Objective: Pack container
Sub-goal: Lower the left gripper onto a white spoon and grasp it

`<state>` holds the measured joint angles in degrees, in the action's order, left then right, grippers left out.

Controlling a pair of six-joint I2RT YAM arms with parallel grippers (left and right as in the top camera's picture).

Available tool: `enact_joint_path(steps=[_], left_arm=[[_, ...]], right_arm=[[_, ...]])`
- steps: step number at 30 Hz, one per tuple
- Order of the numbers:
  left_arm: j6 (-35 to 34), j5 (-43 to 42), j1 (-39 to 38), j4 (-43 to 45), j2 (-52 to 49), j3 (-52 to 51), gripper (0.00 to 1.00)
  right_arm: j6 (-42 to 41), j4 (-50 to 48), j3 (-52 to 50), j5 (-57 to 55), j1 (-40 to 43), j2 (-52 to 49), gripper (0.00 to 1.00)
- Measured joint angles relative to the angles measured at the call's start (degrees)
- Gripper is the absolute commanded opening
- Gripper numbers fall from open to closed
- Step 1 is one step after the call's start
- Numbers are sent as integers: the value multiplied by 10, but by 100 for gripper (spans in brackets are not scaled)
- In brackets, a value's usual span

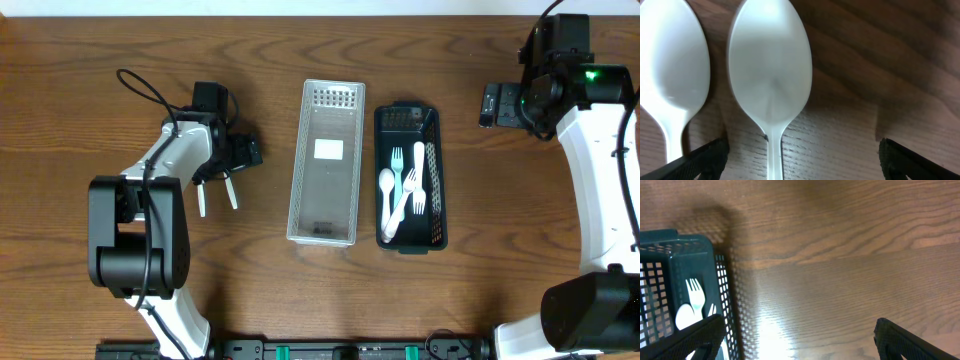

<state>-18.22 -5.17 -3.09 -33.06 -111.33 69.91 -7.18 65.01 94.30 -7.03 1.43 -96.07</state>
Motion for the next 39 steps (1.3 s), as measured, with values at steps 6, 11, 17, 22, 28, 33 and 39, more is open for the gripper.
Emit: enact_joint_path(steps=[6, 11, 17, 22, 28, 33, 39], left_arm=[[0, 1, 0, -1, -2, 1, 98], [0, 3, 0, -10, -7, 8, 99], [0, 10, 0, -15, -7, 8, 84], [-1, 11, 0, -16, -8, 8, 70], [-2, 10, 0, -20, -9, 8, 41], [-1, 10, 0, -25, -9, 8, 34], [0, 10, 0, -30, -9, 8, 32]], right_arm=[[0, 0, 0, 1, 0, 0, 98], [0, 1, 0, 1, 0, 0, 97], [0, 1, 0, 1, 0, 0, 97], [0, 4, 0, 1, 0, 0, 96], [0, 5, 0, 2, 0, 0, 96], [0, 6, 0, 1, 0, 0, 96], [0, 6, 0, 2, 0, 0, 96]])
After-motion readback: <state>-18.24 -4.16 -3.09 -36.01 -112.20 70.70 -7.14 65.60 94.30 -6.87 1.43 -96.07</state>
